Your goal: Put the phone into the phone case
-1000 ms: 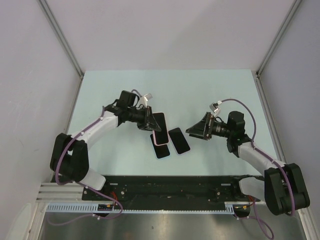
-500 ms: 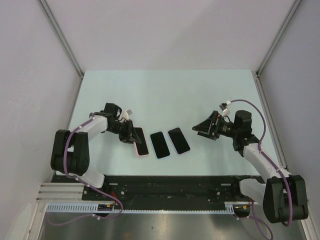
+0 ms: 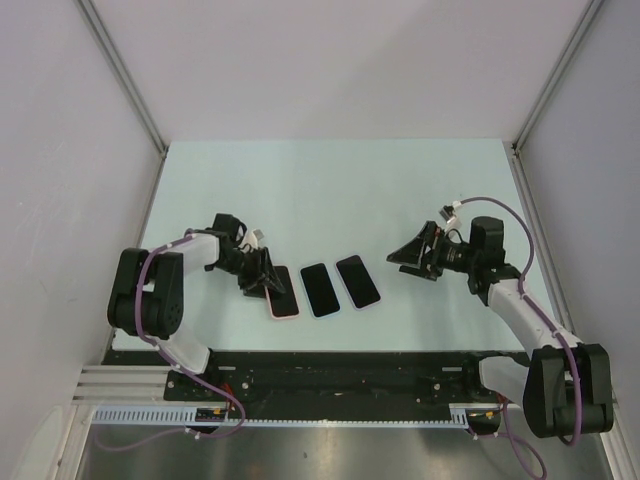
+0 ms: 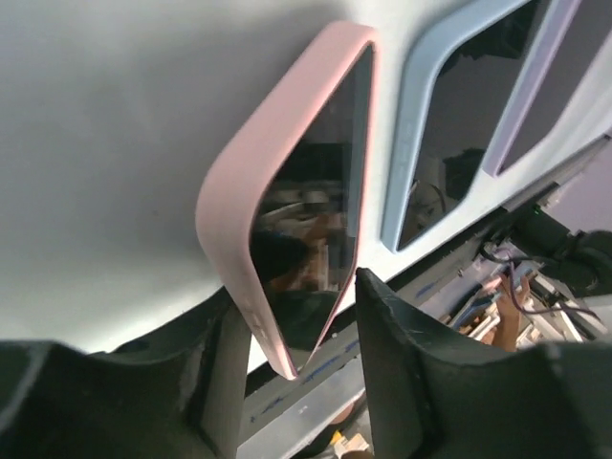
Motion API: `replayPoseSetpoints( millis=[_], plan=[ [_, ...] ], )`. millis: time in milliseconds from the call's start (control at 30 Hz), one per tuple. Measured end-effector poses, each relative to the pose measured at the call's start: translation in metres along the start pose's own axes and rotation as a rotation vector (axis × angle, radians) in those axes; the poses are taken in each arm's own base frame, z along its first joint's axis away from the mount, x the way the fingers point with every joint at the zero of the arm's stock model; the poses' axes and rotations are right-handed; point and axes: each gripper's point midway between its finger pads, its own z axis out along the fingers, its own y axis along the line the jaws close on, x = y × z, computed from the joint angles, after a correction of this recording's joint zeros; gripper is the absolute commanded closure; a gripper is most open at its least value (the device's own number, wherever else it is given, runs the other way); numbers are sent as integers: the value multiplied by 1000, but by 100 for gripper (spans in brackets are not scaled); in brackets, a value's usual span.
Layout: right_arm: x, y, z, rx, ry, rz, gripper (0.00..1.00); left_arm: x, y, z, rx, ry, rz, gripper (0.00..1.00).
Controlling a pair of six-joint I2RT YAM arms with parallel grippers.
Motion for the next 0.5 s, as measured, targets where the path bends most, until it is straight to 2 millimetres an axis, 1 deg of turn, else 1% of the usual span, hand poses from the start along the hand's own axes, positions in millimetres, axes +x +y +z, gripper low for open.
replayPoseSetpoints(
  millis=[33, 100, 200, 233, 300, 333, 400, 433, 500],
  plan=[
    [0, 0, 0, 4, 3, -3, 0, 0, 3, 0, -18, -4, -4, 44],
    [-1, -1, -1, 19, 4, -6, 0, -2, 8, 0, -51, -11, -8, 41],
    [-3, -2, -3, 45, 7, -3, 0, -5, 14, -4, -103, -29, -16, 34],
    [-4, -2, -3, 54, 7, -2, 0, -7, 15, -6, -122, -41, -13, 27],
    [-6, -2, -4, 77, 5, 0, 0, -13, 16, -14, -158, -74, -2, 20],
    [-8, -2, -5, 92, 3, 1, 0, -17, 15, -19, -175, -101, 9, 11],
    [-10, -2, -8, 120, -5, -1, 0, -27, 9, -32, -199, -162, 38, 8],
    [-12, -1, -9, 132, -10, -5, 0, -32, 4, -40, -204, -199, 51, 5],
    [-14, 2, -13, 152, -21, -12, 0, -42, -9, -57, -197, -281, 93, 3]
  ],
)
